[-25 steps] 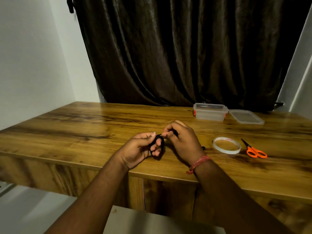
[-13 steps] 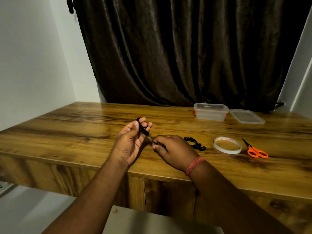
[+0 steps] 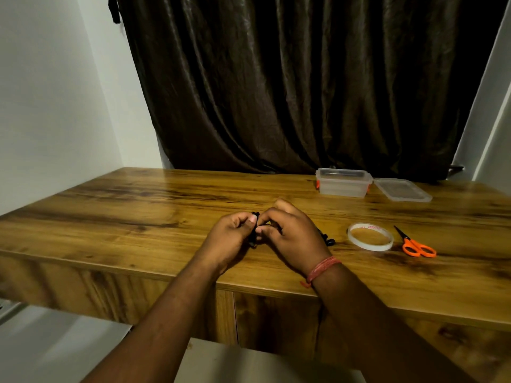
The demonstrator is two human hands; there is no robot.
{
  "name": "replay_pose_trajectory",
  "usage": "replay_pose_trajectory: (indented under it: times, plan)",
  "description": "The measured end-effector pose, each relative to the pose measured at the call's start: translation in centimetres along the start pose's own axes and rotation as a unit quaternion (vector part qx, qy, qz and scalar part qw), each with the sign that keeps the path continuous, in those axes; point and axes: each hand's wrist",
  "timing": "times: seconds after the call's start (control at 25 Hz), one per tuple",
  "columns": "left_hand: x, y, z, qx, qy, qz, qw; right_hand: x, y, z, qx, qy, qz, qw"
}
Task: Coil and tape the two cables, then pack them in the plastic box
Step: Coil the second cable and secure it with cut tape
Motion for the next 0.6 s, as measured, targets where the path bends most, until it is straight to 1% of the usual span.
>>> replay_pose_trajectory:
  times: [0.08, 0.2, 0.28, 0.44, 0.52, 0.6]
  plan:
    - [0.0, -0.1, 0.2, -0.048, 0.022, -0.007, 0.999, -0.1, 0.3, 0.0, 0.015, 0.0, -0.026, 1.0]
    - [0.1, 0.6, 0.2, -0.105, 0.017, -0.009, 0.994, 0.3, 0.2, -0.1, 0.022, 0.01, -0.025, 0.999]
    - [0.3, 0.8, 0.3, -0.121, 0.02, 0.006, 0.992, 0.6, 0.0, -0.2, 0.027, 0.015, -0.02, 0.999]
    - [0.5, 0.6, 0.5, -0.136, 0.025, 0.006, 0.99, 1.2, 0.1, -0.4, 0.072, 0.008, -0.051, 0.996]
    - [0.5, 0.7, 0.6, -0.144, 0.026, 0.013, 0.989, 1.5, 0.0, -0.4, 0.063, -0.001, -0.07, 0.996]
    - [0.6, 1.0, 0.8, -0.153, 0.029, 0.047, 0.987, 1.5, -0.1, -0.3, 0.046, -0.026, -0.111, 0.992]
Point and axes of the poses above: each hand's wrist, its own z-axis away from the middle knuckle, its own y-axis out of the back of the hand, x = y × z, and after that the axes turned 13 degrees about y, right-handed
